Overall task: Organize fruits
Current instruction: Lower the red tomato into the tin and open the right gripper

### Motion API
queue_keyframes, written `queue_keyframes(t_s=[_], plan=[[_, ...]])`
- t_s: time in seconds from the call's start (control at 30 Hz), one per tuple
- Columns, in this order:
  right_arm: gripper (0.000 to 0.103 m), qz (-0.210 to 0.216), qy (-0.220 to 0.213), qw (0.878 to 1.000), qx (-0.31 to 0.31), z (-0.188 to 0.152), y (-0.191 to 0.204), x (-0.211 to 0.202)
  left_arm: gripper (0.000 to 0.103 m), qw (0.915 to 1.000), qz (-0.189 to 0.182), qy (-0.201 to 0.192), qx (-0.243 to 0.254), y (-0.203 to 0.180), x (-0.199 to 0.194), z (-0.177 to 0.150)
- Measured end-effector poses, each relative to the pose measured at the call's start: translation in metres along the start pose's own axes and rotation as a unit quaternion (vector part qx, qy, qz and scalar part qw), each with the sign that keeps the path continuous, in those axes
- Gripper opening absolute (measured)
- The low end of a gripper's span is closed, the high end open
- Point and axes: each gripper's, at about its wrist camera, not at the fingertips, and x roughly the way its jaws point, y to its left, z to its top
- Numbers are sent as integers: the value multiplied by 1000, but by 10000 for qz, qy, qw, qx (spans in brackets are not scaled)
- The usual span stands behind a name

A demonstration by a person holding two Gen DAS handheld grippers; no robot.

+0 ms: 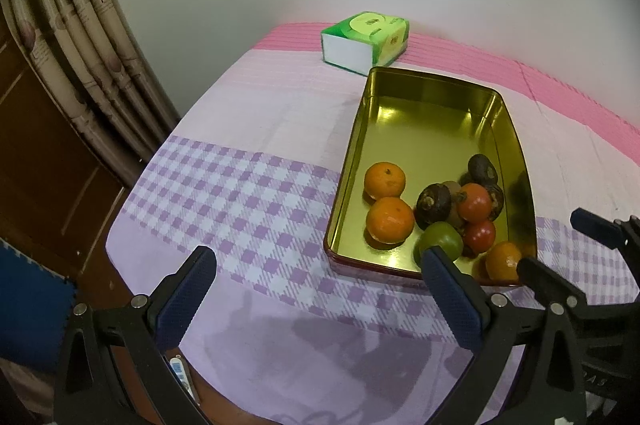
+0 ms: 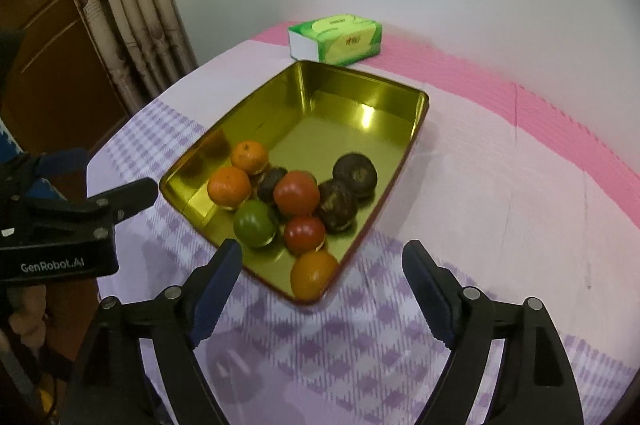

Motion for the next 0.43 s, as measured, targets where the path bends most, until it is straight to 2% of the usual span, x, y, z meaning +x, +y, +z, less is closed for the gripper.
queue_keyframes(t_s=[0.33,0.43], plan=[[83,-13,77,10000,-3,-7,2,0,102,9998,-107,-42,143,-10,-3,-4],[87,6,105,9999,1,-8,1,1,102,9997,-138,-46,181,-12,-3,-4]])
